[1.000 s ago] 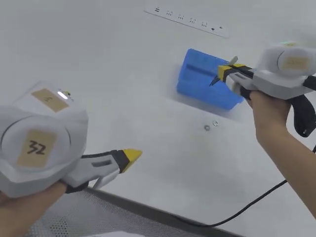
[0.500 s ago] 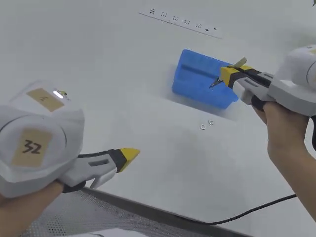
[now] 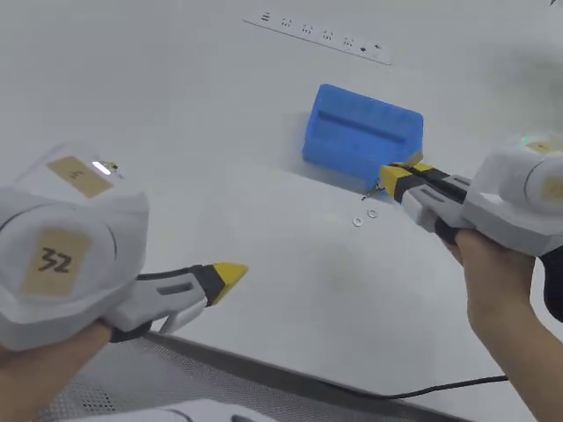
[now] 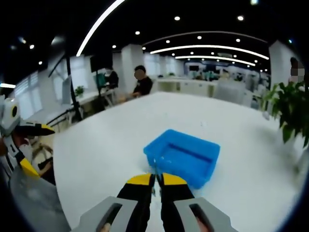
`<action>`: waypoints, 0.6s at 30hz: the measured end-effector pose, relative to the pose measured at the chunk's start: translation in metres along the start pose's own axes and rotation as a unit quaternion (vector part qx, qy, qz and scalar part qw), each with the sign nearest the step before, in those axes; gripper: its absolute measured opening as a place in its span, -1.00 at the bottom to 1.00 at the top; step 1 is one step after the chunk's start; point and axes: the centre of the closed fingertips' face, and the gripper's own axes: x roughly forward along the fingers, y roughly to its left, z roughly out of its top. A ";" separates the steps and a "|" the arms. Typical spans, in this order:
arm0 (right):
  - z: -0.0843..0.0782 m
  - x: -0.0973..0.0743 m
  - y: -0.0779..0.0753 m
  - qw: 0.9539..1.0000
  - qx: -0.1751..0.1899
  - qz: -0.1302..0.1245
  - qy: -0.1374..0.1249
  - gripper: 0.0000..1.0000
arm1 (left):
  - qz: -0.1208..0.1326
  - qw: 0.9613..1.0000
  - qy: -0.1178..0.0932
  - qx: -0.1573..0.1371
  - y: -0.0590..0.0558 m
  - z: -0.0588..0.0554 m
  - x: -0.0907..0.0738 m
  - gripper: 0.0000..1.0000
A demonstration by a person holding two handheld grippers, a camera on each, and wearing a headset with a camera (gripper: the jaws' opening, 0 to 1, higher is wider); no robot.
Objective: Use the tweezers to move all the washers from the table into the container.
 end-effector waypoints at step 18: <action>-0.027 0.015 -0.011 0.999 0.005 -0.009 0.034 -0.95 | -0.001 1.000 0.002 0.004 0.000 0.001 0.000 0.92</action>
